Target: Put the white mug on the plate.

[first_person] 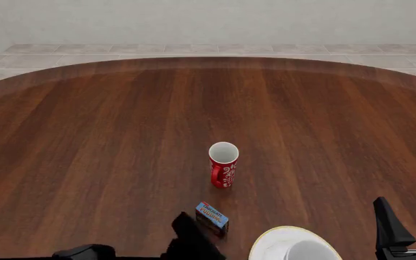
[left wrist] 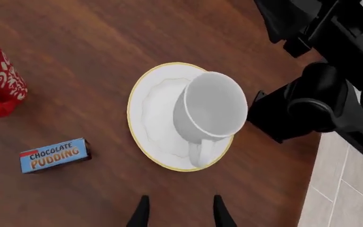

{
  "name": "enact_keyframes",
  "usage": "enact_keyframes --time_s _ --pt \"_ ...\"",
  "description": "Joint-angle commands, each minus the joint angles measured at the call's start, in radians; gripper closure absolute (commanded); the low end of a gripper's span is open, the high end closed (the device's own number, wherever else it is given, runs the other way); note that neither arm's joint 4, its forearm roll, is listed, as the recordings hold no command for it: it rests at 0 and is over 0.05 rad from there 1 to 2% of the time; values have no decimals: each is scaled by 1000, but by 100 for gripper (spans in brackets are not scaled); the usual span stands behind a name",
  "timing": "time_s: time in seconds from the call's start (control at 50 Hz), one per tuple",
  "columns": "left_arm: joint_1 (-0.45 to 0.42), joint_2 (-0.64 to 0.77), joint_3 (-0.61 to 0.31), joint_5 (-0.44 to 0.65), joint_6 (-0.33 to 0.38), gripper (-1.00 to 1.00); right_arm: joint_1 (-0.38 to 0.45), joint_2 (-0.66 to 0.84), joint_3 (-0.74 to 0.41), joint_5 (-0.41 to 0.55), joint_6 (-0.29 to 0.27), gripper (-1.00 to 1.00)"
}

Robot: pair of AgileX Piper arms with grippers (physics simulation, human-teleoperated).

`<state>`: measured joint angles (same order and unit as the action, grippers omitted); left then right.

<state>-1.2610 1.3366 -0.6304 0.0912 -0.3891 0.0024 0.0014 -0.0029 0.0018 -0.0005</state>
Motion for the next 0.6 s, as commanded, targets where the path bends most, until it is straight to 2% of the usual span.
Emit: enact_keyframes --time_s 0.02,0.08,0.1,0.12,0.14,0.3,0.6 --pt "-9 -157 73 61 -143 -100 -1 1 0 -1 0 -100" --pt "-7 -168 87 67 -170 -100 -2 1 0 -1 0 -100" --pt "-23 -163 94 55 -212 -100 -2 1 0 0 0 -100" --pt "-24 -166 95 57 -214 -100 -2 1 0 -1 0 -100" --pt "-5 -187 102 66 -183 -100 -2 1 0 -1 0 -100" --pt "-2 -233 128 75 -187 -100 -2 1 0 -1 0 -100" --pt "11 -369 200 113 -231 -100 -2 2 0 -2 0 -100"
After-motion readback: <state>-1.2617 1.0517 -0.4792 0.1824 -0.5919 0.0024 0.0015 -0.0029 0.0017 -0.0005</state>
